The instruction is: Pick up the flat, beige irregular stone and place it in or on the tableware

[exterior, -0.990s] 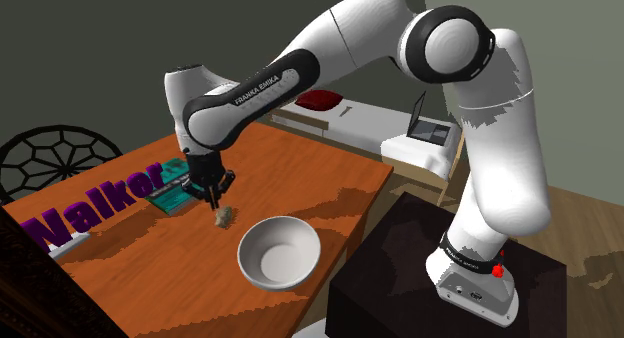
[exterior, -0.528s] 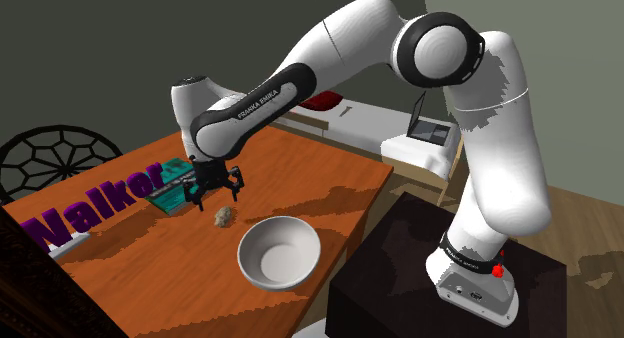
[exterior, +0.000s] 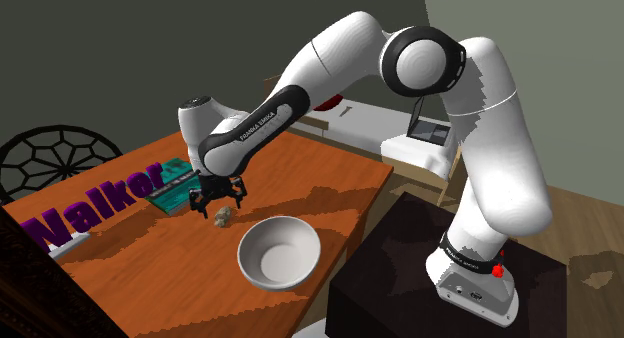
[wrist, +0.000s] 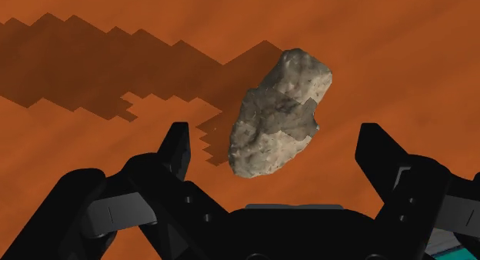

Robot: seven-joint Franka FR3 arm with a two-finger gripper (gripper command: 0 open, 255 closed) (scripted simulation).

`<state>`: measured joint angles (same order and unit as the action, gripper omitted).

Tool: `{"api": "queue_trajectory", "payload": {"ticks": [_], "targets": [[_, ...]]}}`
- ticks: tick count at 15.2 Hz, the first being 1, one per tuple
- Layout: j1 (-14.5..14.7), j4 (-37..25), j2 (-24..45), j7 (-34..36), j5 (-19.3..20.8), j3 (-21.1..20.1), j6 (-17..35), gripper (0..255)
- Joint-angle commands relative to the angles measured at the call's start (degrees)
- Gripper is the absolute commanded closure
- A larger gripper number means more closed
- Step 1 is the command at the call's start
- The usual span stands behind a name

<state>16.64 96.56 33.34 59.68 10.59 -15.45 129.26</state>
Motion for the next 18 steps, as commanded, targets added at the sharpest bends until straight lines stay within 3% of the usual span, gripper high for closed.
{"api": "queue_trajectory", "payload": {"ticks": [1, 9, 10, 18], "targets": [[0.2, 0.1, 1.2, 0.2, 0.4, 0.3, 1.3, 0], [0.2, 0.1, 1.2, 0.2, 0.4, 0.3, 1.3, 0], [0.2, 0.1, 1.2, 0.2, 0.4, 0.3, 1.3, 255], [0.2, 0.1, 1.2, 0.2, 0.4, 0.3, 1.3, 255]]}}
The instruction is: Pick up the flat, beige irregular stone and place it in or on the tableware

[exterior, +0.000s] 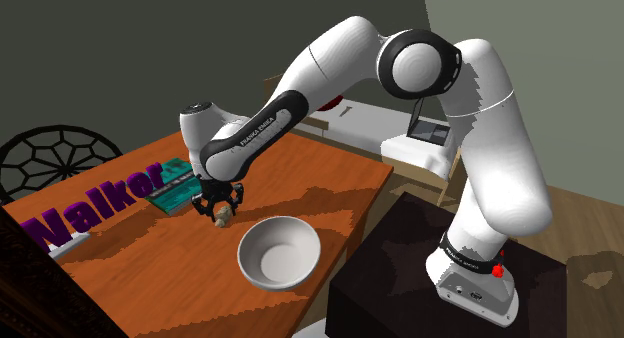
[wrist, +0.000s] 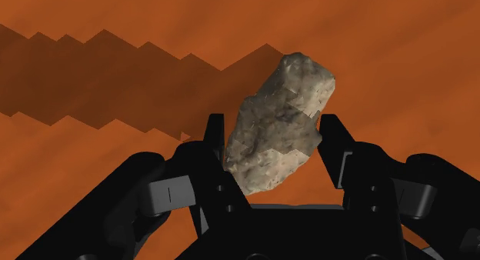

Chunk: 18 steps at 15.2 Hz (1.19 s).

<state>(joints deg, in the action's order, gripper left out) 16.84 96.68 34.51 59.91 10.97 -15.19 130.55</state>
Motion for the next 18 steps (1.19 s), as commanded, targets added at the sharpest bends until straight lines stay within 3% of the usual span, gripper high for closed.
{"api": "queue_trajectory", "payload": {"ticks": [1, 18], "targets": [[0.0, 0.0, 0.0, 0.0, 0.0, 0.0, 0.0, 255], [-0.9, -3.3, -6.7, -1.4, -2.3, -1.4, -9.8, 255]]}}
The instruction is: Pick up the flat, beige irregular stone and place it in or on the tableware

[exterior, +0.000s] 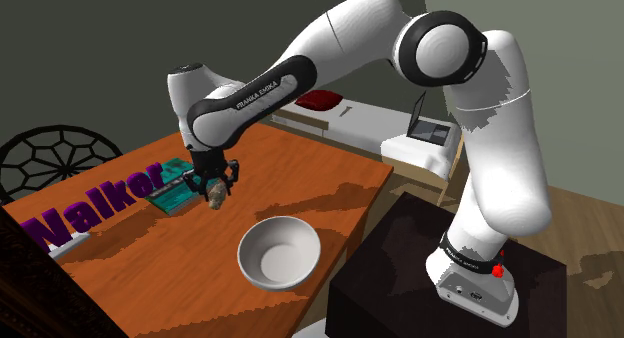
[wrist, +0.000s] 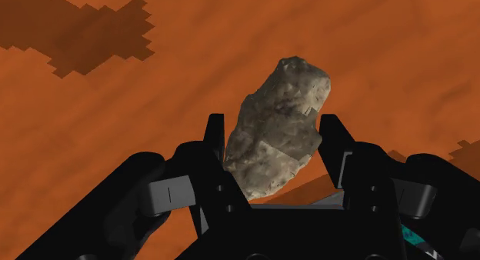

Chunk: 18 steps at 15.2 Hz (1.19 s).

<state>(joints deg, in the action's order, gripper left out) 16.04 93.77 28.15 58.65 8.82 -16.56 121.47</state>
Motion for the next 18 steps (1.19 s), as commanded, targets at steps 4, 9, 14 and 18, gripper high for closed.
{"api": "queue_trajectory", "payload": {"ticks": [4, 9, 14, 18], "targets": [[-0.2, -1.7, -1.6, -0.4, -0.6, -0.3, -3.2, 255], [-0.2, -3.7, -2.8, -0.7, -1.1, -0.6, -6.5, 255], [-0.5, 5.1, -9.7, 0.4, -2.6, -1.6, -4.3, 255], [-0.4, 16.0, -17.8, 1.6, -5.0, -3.1, -1.2, 255]]}}
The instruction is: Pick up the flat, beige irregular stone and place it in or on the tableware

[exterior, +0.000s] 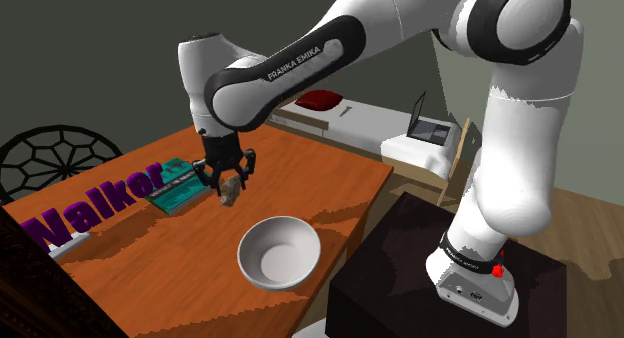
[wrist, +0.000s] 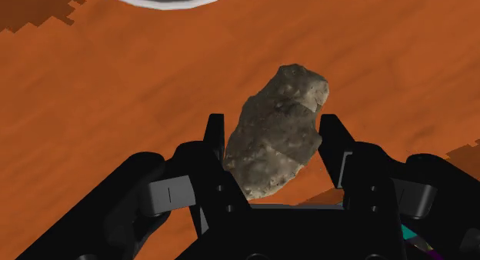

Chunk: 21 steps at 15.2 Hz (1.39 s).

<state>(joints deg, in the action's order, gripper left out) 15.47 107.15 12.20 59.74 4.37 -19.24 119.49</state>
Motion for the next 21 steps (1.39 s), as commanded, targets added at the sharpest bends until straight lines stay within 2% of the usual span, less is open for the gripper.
{"api": "queue_trajectory", "payload": {"ticks": [1, 7, 11, 14, 15, 17, 18, 19, 21], "targets": [[0.3, 5.1, -3.8, 0.8, -1.2, -0.7, 1.4, 255], [1.9, 18.3, -15.3, 2.3, -5.9, -2.9, 3.9, 255], [4.2, 26.8, -24.0, 3.5, -10.1, -4.5, 4.4, 255], [4.1, 27.0, -23.1, 3.5, -9.7, -4.4, 5.4, 255], [4.1, 27.0, -23.1, 3.5, -9.7, -4.4, 5.4, 0], [1.7, 15.5, -11.7, 22.1, -0.5, -8.2, -4.3, 0], [1.8, 9.3, -5.6, 30.3, 3.2, -8.7, -9.9, 0], [2.7, 3.0, 0.3, 37.7, 5.9, -8.3, -15.6, 0], [5.6, -9.7, 11.6, 49.9, 8.5, -5.5, -27.2, 0]]}}
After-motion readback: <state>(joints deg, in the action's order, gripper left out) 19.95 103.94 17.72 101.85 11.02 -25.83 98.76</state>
